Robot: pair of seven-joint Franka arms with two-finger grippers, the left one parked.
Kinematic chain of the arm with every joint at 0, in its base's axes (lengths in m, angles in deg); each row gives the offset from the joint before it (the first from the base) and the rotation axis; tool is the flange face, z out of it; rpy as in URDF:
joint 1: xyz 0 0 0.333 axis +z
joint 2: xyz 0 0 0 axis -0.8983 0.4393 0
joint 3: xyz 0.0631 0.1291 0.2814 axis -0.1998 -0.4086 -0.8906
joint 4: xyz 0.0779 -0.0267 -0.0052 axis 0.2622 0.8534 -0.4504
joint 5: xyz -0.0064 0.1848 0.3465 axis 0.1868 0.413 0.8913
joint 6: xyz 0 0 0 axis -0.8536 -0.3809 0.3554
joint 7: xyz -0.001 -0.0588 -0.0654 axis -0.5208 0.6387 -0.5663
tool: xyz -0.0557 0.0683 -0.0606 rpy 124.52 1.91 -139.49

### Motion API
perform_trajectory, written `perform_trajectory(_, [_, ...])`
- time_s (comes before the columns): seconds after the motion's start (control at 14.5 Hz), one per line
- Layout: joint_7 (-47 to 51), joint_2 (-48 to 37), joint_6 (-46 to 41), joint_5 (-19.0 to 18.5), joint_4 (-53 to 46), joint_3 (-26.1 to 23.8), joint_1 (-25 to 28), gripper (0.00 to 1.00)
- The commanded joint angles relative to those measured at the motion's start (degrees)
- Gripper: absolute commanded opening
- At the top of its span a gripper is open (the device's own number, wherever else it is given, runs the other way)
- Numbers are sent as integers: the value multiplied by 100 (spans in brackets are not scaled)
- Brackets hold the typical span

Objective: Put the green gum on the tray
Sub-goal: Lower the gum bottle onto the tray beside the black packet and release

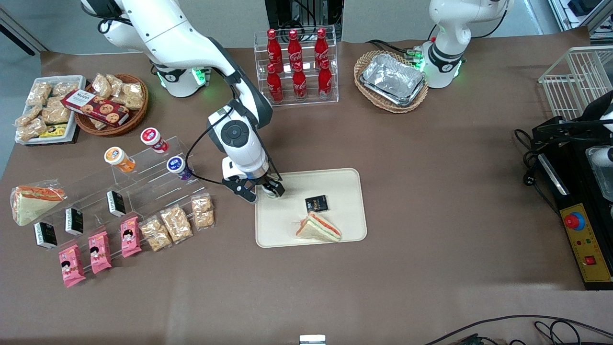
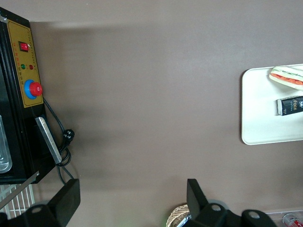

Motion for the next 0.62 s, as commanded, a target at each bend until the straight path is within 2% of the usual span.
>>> perform_trajectory(0.0, [130, 93, 81, -100, -95, 56, 60, 100])
perform_trajectory(0.28, [8, -64, -15, -153, -138, 73, -53, 100])
perform_trajectory(0.55, [-203, -416, -1102, -153, -664, 73, -71, 100])
